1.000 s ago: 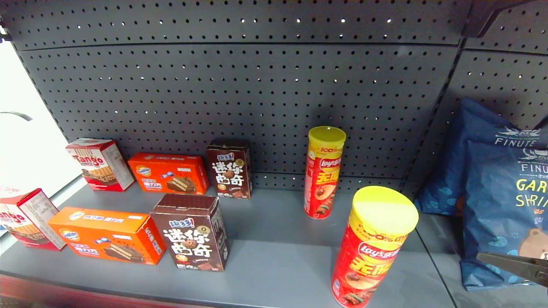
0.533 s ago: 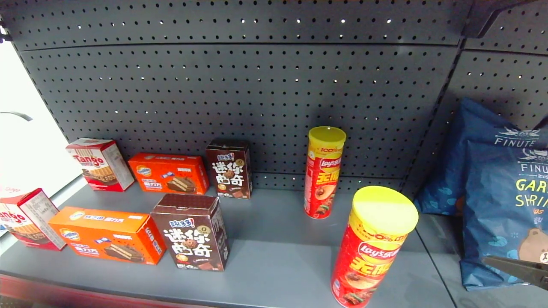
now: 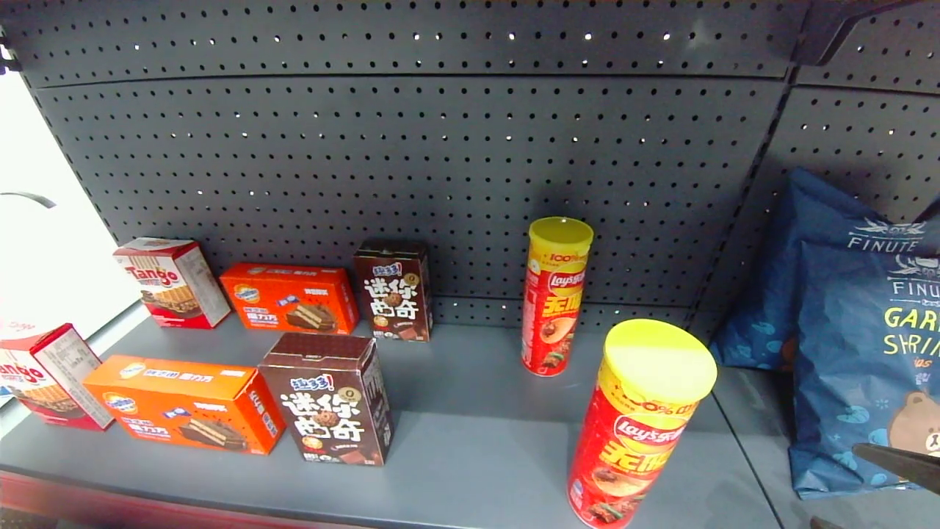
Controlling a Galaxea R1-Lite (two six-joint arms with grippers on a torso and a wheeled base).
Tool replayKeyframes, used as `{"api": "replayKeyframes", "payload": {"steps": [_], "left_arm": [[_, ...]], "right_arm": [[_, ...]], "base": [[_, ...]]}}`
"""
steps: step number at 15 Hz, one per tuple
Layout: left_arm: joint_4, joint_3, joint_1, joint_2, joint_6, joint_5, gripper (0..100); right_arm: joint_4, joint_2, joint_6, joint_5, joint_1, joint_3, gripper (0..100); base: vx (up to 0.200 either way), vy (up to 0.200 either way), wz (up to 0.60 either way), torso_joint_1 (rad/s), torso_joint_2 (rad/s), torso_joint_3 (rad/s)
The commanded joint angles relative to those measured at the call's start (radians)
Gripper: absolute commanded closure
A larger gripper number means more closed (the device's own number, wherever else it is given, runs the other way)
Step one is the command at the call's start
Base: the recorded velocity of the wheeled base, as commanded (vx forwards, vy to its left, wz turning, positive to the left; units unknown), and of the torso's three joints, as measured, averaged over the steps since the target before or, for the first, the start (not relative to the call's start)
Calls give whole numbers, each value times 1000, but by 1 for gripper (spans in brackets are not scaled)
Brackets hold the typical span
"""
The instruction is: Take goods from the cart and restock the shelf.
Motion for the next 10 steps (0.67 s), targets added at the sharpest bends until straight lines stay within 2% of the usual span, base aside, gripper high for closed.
{"api": "replayKeyframes", "payload": {"steps": [1, 2, 3, 7, 9, 10], "left_arm": [[0, 3, 0, -7, -1, 0, 0], [0, 3, 0, -7, -1, 0, 0], [0, 3, -1, -7, 1, 0, 0], [1, 3, -1, -7, -2, 0, 0], [1, 4, -1, -7, -13, 0, 0], [1, 4, -3, -8, -32, 2, 0]], "right_arm": [[-1, -8, 2, 1, 3, -2, 0], [-1, -8, 2, 1, 3, -2, 0], [-1, -11, 2, 1, 5, 0, 0], [-2, -9, 2, 13, 6, -8, 0], [-2, -11, 2, 26, 6, -5, 0], [-1, -23, 2, 26, 6, -4, 0]], "base": [[0, 0, 0, 0, 0, 0], [0, 0, 0, 0, 0, 0], [0, 0, -600, -2, -2, -7], [0, 0, 0, 0, 0, 0], [0, 0, 0, 0, 0, 0], [0, 0, 0, 0, 0, 0]]}}
